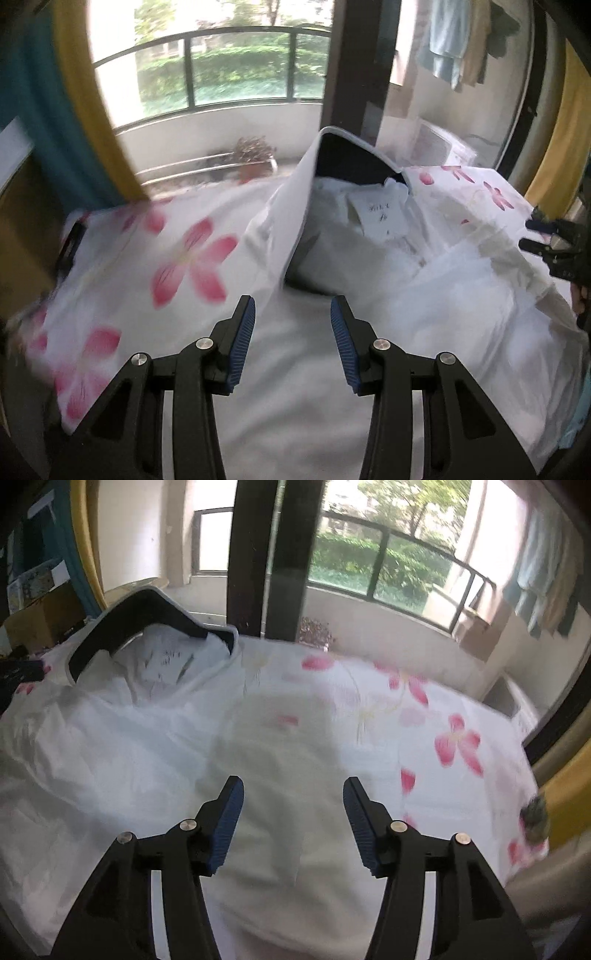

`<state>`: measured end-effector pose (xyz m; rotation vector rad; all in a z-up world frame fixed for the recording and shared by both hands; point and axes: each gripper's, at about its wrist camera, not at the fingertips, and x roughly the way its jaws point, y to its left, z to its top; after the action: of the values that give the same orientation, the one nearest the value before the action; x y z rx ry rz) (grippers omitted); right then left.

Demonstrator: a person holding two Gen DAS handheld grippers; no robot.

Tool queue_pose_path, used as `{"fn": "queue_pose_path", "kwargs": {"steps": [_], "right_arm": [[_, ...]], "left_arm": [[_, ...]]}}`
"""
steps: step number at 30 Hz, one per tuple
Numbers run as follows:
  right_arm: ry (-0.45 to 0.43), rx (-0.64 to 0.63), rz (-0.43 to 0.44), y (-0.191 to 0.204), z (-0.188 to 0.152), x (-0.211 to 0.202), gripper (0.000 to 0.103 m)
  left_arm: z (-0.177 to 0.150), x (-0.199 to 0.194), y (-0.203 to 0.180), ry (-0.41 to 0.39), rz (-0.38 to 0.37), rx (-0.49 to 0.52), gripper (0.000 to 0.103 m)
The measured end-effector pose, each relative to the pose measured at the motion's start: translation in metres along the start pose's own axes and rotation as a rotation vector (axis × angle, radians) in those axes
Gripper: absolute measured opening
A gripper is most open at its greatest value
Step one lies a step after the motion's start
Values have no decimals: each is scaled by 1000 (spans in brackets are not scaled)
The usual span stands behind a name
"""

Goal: Fold large clothes

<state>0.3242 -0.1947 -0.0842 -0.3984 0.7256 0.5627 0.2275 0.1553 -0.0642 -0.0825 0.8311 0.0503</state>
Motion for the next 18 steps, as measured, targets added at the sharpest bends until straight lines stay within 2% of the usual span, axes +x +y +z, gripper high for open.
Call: {"fn": "queue_pose_path", "kwargs": {"steps": [3, 7, 13, 18], "right_arm": [[-11, -54, 3, 8, 24, 10, 56], [-37, -128, 55, 23, 62, 36, 56], [-27, -219, 105, 49, 107, 96, 56], [0, -196, 152, 55, 120, 137, 56]], "left_arm": [[12, 25, -1, 40, 28, 38, 45], [16, 51, 17, 101, 55, -4, 45], [20, 61, 39, 82, 80, -20, 45], [25, 64, 49, 54, 95, -41, 45]]}}
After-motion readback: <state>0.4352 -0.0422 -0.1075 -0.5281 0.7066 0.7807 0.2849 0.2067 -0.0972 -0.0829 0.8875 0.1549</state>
